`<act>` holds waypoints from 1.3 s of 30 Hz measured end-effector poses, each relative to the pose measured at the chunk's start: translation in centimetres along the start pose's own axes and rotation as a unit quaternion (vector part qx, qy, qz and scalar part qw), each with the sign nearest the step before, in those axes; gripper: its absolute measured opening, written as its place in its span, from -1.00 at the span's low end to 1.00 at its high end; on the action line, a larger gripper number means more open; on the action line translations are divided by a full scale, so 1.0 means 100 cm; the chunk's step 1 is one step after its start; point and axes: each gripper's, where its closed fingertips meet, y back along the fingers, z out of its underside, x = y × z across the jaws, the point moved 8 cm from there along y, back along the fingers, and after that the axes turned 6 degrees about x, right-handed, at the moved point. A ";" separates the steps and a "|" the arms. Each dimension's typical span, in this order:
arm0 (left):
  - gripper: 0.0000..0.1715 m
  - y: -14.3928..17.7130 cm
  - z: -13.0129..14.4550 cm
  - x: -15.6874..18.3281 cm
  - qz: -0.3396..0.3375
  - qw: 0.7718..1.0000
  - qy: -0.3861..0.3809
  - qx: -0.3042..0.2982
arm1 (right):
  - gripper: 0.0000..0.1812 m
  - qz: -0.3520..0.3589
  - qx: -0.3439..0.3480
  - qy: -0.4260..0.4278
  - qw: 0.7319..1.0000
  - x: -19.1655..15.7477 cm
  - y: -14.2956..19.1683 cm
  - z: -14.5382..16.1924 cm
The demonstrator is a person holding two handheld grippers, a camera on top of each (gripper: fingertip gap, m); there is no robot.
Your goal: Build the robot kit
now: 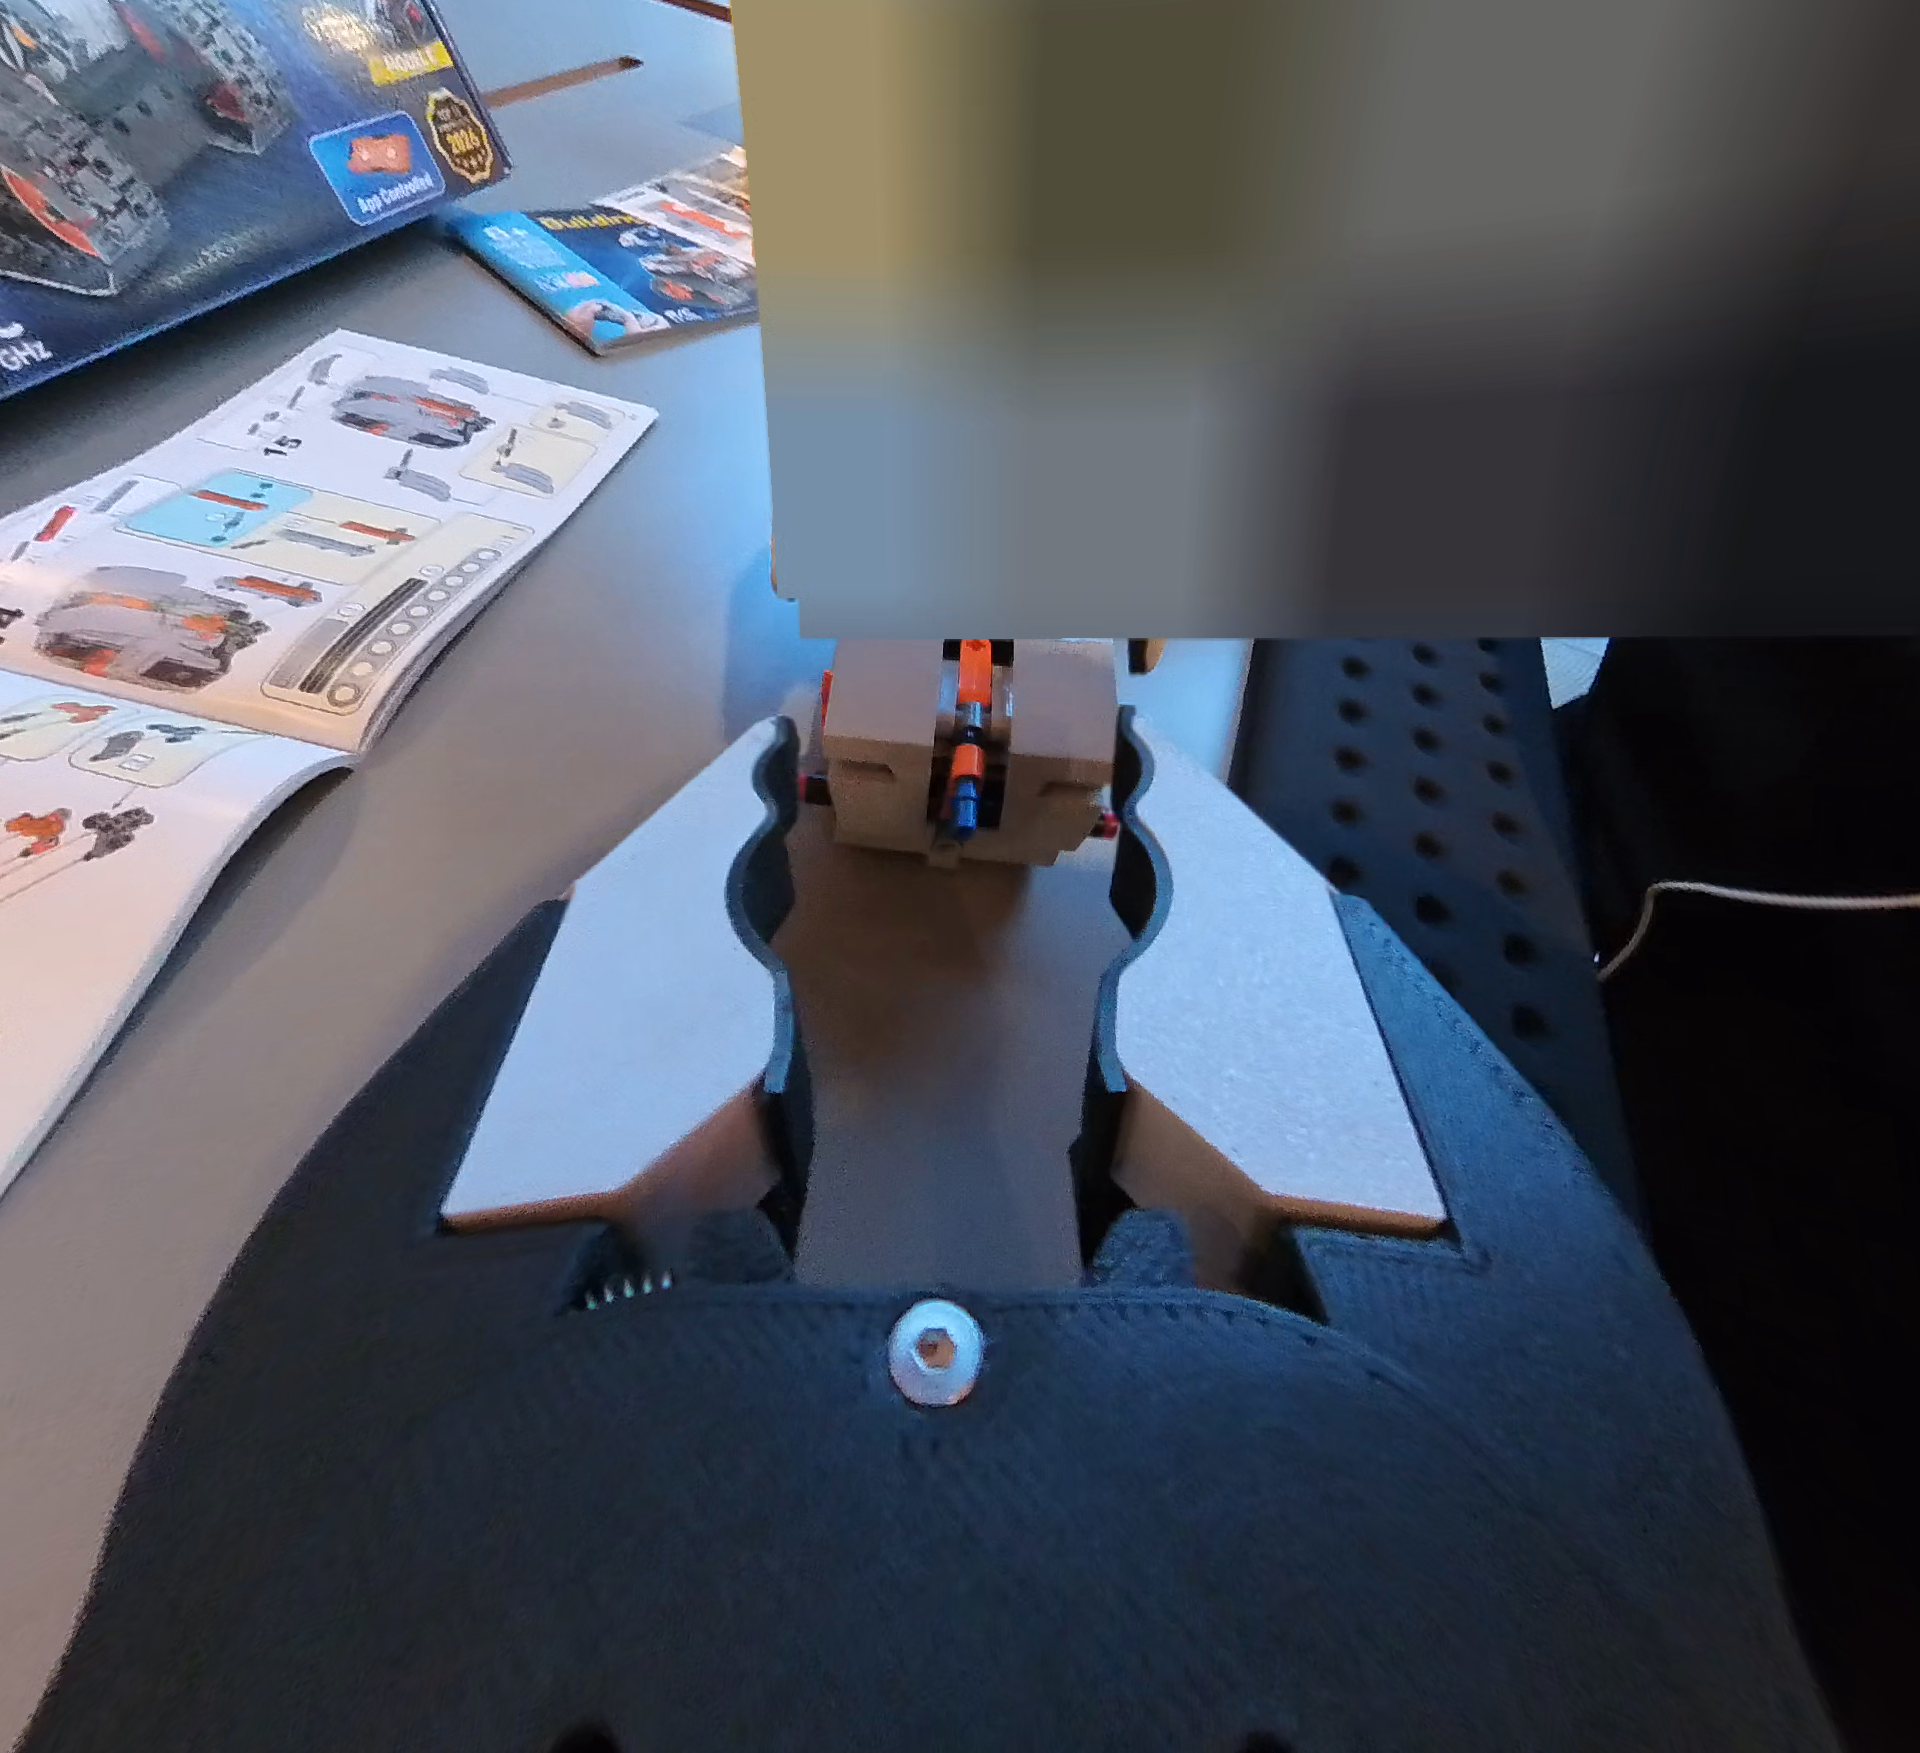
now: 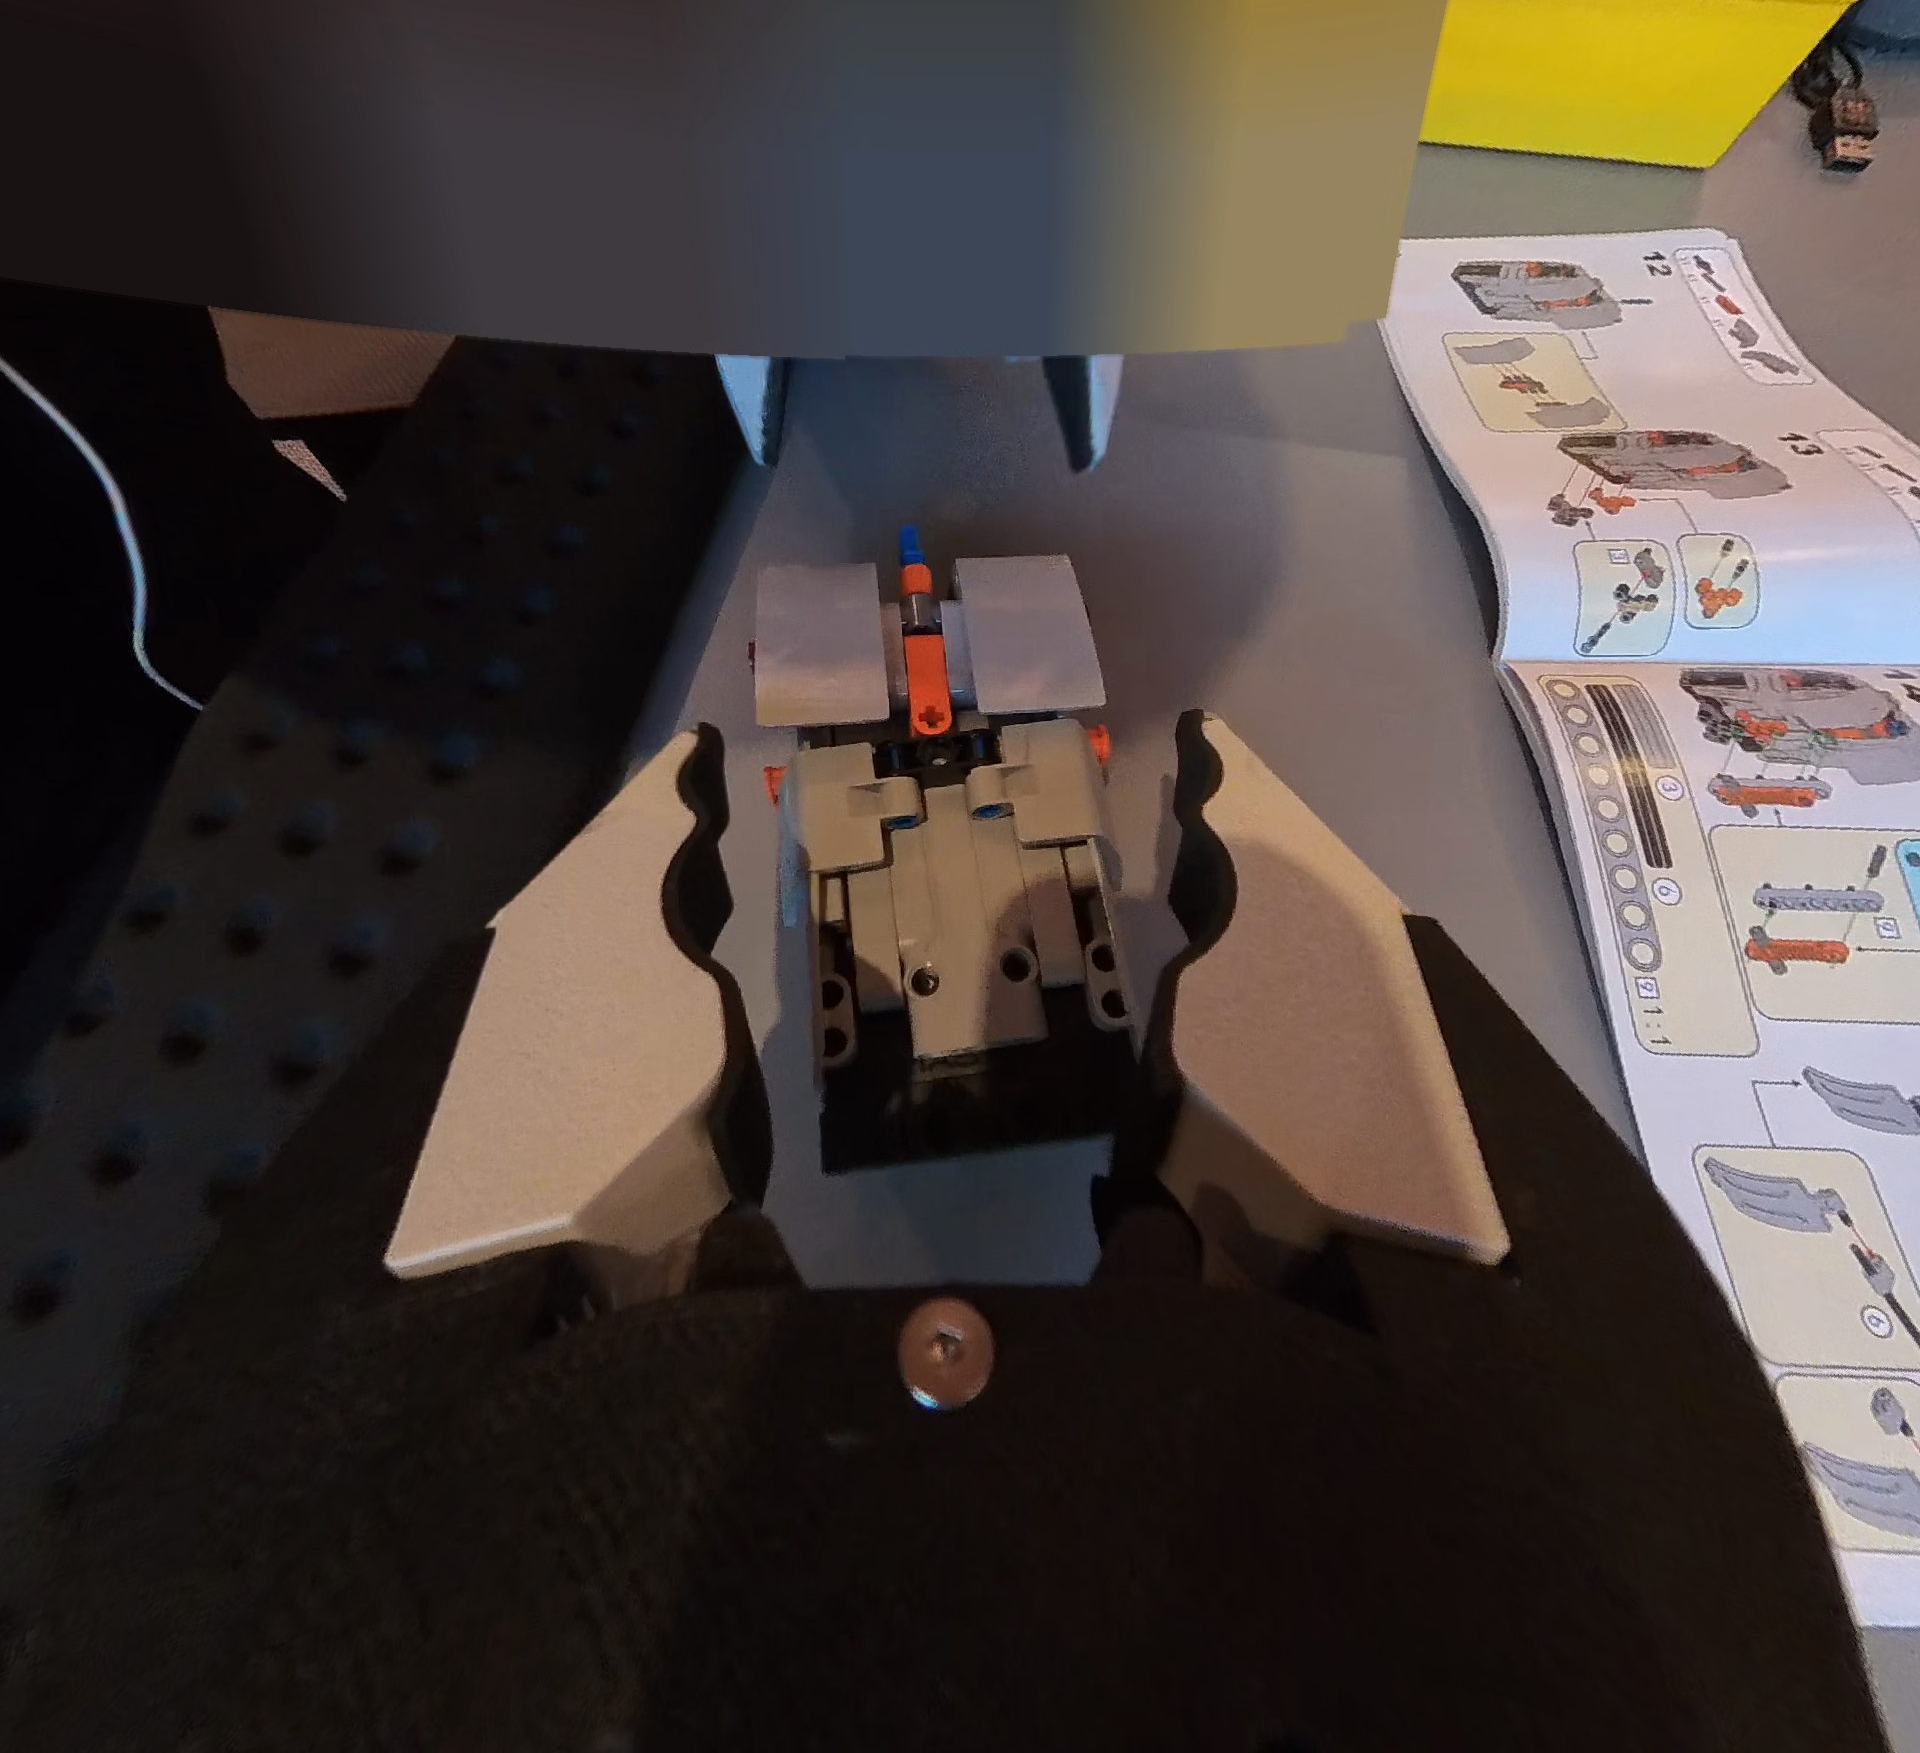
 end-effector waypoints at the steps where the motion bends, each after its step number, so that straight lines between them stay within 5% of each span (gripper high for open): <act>1: -0.30 -0.001 -0.001 0.000 0.002 1.000 0.002 0.002 | -0.05 -0.001 -0.005 -0.004 1.000 0.000 -0.001 0.000; 6: -0.28 -0.010 0.003 0.000 0.001 0.999 -0.012 -0.034 | -0.06 -0.007 0.003 -0.010 1.000 -0.002 -0.003 -0.003; 11: -0.67 0.002 0.011 -0.005 0.003 0.998 -0.018 -0.055 | -0.06 -0.016 0.027 -0.012 0.999 -0.003 -0.002 -0.019; 15: -0.87 0.003 0.013 -0.005 0.027 0.998 0.017 -0.051 | -0.42 -0.039 0.068 -0.059 0.995 0.000 0.005 -0.046; 16: -0.88 0.002 0.014 -0.005 0.030 0.998 0.022 -0.055 | -0.64 -0.046 0.071 -0.067 0.994 0.002 0.006 -0.050; 19: -0.90 -0.001 0.017 -0.004 0.025 0.997 0.020 -0.068 | -0.87 -0.029 0.012 -0.050 0.998 0.012 0.001 -0.043; 31: -0.99 -0.007 0.019 -0.001 0.026 0.997 0.005 -0.077 | -0.67 -0.042 -0.068 -0.018 0.997 0.017 -0.017 -0.027; 39: -1.00 -0.008 0.019 0.000 0.022 0.996 -0.006 -0.082 | -0.59 -0.062 -0.096 -0.082 0.990 0.025 -0.022 -0.020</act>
